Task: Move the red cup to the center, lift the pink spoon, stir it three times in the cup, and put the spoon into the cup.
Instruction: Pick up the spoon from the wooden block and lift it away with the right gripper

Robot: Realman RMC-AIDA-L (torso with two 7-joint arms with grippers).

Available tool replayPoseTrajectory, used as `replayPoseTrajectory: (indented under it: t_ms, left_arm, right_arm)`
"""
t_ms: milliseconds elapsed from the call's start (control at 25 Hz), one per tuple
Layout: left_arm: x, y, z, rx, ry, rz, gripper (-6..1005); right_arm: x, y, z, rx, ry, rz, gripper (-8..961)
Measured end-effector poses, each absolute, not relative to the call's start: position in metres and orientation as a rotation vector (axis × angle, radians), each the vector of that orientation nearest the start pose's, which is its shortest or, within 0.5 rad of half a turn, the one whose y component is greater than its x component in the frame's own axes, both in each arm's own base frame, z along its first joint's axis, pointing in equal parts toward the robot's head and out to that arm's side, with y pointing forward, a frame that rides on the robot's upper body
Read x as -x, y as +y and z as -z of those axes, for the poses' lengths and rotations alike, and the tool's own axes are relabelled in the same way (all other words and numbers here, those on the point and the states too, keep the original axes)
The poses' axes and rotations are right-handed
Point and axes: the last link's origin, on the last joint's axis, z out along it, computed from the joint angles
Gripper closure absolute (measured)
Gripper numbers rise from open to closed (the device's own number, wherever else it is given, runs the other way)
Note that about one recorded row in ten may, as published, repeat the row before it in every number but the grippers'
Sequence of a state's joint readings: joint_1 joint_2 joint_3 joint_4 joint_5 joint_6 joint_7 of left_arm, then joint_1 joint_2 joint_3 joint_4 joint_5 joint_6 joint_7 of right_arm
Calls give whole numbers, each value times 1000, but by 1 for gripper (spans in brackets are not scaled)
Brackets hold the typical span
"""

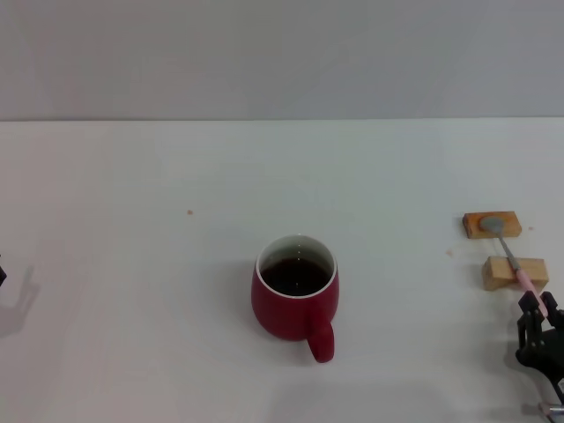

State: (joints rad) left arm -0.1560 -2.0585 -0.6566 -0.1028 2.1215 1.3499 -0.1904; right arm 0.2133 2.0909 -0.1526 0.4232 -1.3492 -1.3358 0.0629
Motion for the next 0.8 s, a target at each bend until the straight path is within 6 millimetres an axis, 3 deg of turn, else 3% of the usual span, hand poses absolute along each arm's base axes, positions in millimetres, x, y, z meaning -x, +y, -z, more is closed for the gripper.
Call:
replayPoseTrajectory:
  t_ms: [240, 480, 800]
  left_arm:
    - [400, 220, -7, 1472, -630, 582, 147]
    - [399, 219, -6, 1469, -635, 589, 147]
    - [399, 219, -9, 1454, -625, 600, 147]
  right_arm:
    - [-337, 199, 79, 1575, 827, -721, 828]
    - [-312, 193, 69, 1549, 624, -766, 833]
    - [-287, 196, 57, 1539, 487, -923, 857]
